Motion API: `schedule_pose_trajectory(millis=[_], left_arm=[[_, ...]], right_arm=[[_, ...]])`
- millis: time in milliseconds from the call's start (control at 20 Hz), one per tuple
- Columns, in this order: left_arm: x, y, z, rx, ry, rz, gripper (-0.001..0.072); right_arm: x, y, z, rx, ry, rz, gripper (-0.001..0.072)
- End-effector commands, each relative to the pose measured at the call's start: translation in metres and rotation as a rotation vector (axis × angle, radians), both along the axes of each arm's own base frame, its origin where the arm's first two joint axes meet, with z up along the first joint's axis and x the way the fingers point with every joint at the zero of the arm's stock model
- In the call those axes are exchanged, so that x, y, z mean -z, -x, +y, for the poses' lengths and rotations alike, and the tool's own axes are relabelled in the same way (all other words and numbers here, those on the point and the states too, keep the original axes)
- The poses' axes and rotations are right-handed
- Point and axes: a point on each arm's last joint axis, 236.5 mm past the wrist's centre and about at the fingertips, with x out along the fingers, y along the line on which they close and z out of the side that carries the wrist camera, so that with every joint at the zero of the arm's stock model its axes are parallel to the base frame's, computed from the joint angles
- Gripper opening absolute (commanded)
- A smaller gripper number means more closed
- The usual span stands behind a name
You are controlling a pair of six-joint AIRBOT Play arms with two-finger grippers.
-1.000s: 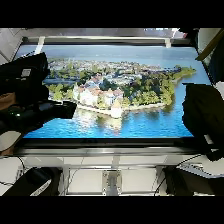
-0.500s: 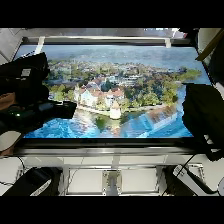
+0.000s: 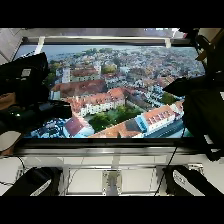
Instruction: Fold the clothes and pants, and hang the long-sleeved shirts on hangers.
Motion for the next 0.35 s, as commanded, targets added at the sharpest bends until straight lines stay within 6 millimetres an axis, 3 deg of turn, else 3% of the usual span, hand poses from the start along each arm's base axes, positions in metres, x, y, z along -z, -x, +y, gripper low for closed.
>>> schedule_pose_trajectory(millis=[0, 300], left_arm=[[-0.0001, 0.0008, -0.0006, 0.002, 0.003, 0.002, 0.0016], [-0.0001, 0.0008, -0.0006, 0.002, 0.003, 0.002, 0.0016]], right_arm=[[0.0033, 0.0013, 0.0027, -0.001, 0.024, 0.006, 0.0030], [0.0108, 0.0112, -0.0013, -0.018, 0.054, 0.050, 0.0031]])
